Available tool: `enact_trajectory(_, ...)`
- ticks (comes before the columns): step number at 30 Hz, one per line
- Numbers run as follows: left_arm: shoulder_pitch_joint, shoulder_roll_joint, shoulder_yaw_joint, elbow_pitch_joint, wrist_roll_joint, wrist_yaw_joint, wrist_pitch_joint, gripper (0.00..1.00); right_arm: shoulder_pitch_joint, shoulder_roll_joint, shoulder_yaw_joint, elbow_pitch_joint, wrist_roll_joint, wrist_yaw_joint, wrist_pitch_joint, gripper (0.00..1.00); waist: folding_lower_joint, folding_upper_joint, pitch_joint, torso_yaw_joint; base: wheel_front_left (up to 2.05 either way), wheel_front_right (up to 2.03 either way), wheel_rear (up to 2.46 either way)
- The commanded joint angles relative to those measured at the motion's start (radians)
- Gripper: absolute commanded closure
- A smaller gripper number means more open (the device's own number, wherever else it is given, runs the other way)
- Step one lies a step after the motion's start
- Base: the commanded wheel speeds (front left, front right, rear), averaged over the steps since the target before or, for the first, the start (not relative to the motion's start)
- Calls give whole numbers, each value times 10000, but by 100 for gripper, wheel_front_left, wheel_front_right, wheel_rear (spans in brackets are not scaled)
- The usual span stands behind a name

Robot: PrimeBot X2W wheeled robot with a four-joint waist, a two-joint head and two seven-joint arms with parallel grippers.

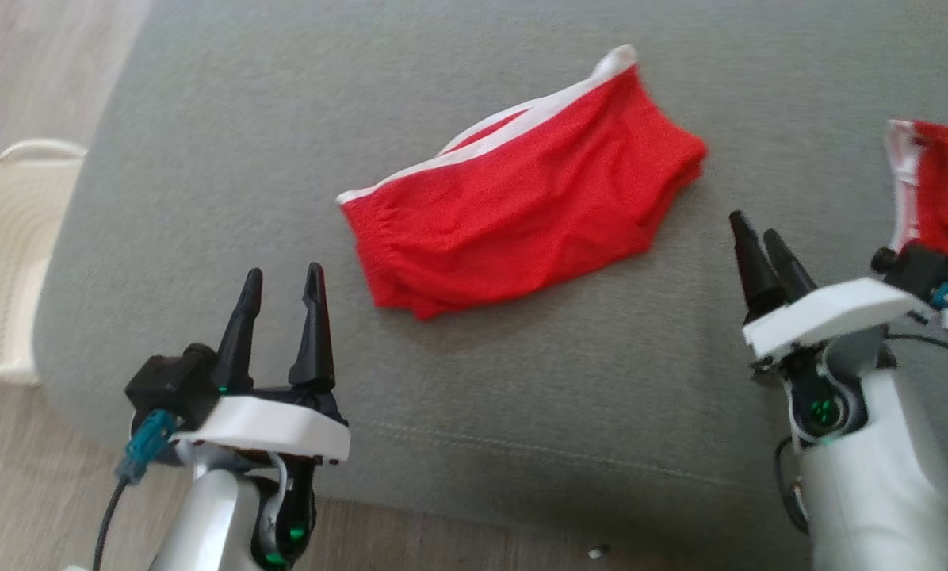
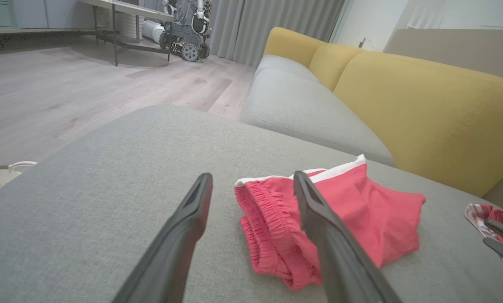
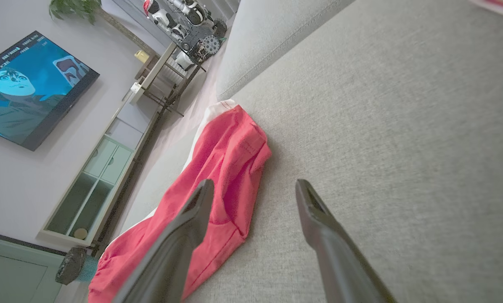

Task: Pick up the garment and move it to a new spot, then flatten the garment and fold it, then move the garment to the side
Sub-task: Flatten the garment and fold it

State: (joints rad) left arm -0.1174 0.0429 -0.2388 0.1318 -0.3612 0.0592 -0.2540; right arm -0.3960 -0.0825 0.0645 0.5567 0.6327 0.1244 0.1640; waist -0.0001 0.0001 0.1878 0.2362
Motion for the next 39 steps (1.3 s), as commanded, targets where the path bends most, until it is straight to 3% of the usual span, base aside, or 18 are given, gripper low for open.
enact_trajectory(1,-436,74,262,-293,-63,60,-78,0,-494,162,57,-159,166,63,121,0,1,-1,264,391,0,0,0)
enact_trajectory(14,-633,74,-842,-548,-13,152,-78,0,-1930,278,-955,1693,733,63,1264,0,1,-1,777,1467,0,0,0)
enact_trajectory(32,-803,74,-1107,-921,-108,328,-78,0,-3771,13,-1640,4206,-270,63,1033,0,1,-1,1133,2198,0,0,0)
enact_trajectory(33,-811,74,-1111,-922,-121,340,-78,0,-3832,15,-1603,4311,-326,63,1006,49,1,-1,1123,2206,0,0,0)
enact_trajectory(34,-811,74,-1111,-922,-121,340,-78,0,-3832,15,-1603,4311,-326,63,1006,49,1,-1,1123,2206,0,0,0)
enact_trajectory(35,-811,74,-1111,-921,-126,351,-78,0,-3881,21,-1550,4374,-370,63,942,100,1,-1,1109,2205,0,0,0)
enact_trajectory(39,-781,74,-1051,-896,-138,391,-78,0,-3931,72,-1226,4299,-384,63,436,100,1,-1,1041,2110,0,0,0)
